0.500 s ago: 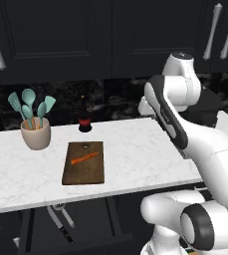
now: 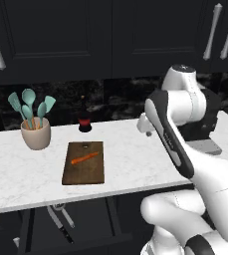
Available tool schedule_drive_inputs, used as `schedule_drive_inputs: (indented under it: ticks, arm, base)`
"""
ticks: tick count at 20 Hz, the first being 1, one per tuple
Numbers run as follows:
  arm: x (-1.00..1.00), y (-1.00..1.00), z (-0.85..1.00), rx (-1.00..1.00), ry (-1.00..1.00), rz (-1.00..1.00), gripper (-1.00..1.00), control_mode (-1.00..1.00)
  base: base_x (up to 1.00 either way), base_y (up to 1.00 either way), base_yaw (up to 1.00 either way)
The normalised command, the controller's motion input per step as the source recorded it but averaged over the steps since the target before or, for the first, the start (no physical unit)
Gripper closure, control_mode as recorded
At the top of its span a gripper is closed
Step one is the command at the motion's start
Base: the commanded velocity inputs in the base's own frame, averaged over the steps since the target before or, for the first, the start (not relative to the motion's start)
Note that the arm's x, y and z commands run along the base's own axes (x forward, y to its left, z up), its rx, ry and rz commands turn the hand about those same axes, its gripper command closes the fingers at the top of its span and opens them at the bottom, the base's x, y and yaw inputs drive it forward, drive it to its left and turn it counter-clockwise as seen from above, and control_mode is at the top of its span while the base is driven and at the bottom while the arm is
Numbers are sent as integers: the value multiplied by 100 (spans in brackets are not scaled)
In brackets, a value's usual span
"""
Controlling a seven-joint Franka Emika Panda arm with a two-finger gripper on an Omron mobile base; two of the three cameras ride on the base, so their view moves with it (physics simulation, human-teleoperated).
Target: Place the appropriate cutting tool for cutting the carrot skin on the cutting board.
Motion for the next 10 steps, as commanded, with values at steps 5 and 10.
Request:
schedule_drive_inputs:
  ticks: [5, 10]
  arm:
    - [-85, 93, -71, -6, -2, 5, -100, -100]
    - [-23, 91, -55, 0, 17, 0, -100, -100]
  base:
    - [0, 0, 0]
    - [0, 0, 0]
